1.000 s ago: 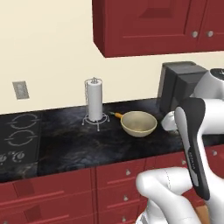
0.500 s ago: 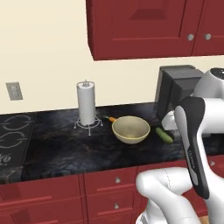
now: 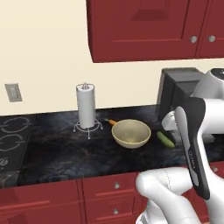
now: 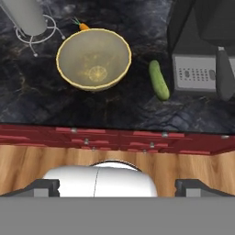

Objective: Place the two vegetables and bowl onto the tray for setting up a vegetable dip station.

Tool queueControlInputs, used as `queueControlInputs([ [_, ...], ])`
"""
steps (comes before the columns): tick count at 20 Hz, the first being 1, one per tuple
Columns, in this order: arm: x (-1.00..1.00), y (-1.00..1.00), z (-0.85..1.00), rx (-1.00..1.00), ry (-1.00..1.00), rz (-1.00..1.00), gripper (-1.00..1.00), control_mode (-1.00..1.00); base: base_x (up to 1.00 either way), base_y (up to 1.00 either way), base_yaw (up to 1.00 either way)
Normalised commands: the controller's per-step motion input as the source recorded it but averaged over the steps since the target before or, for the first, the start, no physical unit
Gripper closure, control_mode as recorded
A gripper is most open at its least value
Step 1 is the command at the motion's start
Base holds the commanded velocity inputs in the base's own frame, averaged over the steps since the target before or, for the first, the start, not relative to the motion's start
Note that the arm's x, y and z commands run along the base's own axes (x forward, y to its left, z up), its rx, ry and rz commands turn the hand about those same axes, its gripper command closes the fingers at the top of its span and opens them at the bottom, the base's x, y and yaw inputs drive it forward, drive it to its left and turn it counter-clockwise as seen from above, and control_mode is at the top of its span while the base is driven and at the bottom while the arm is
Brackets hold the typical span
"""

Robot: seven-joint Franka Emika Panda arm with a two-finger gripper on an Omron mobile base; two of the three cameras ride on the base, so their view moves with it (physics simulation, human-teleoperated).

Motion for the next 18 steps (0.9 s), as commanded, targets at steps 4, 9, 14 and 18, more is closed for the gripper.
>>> queueControlInputs([
  [4, 0.00, 0.00, 0.00, 0.00, 0.00, 0.00, -1.00, 1.00, 0.41, -0.21, 0.01],
  [9, 0.00, 0.00, 0.00, 0.00, 0.00, 0.00, -1.00, 1.00, 0.41, -0.22, 0.00],
  [14, 0.00, 0.00, 0.00, 0.00, 0.00, 0.00, -1.00, 1.00, 0.42, -0.20, 0.00],
  [18, 0.00, 0.00, 0.00, 0.00, 0.00, 0.00, -1.00, 1.00, 0.46, -0.03, -0.10],
])
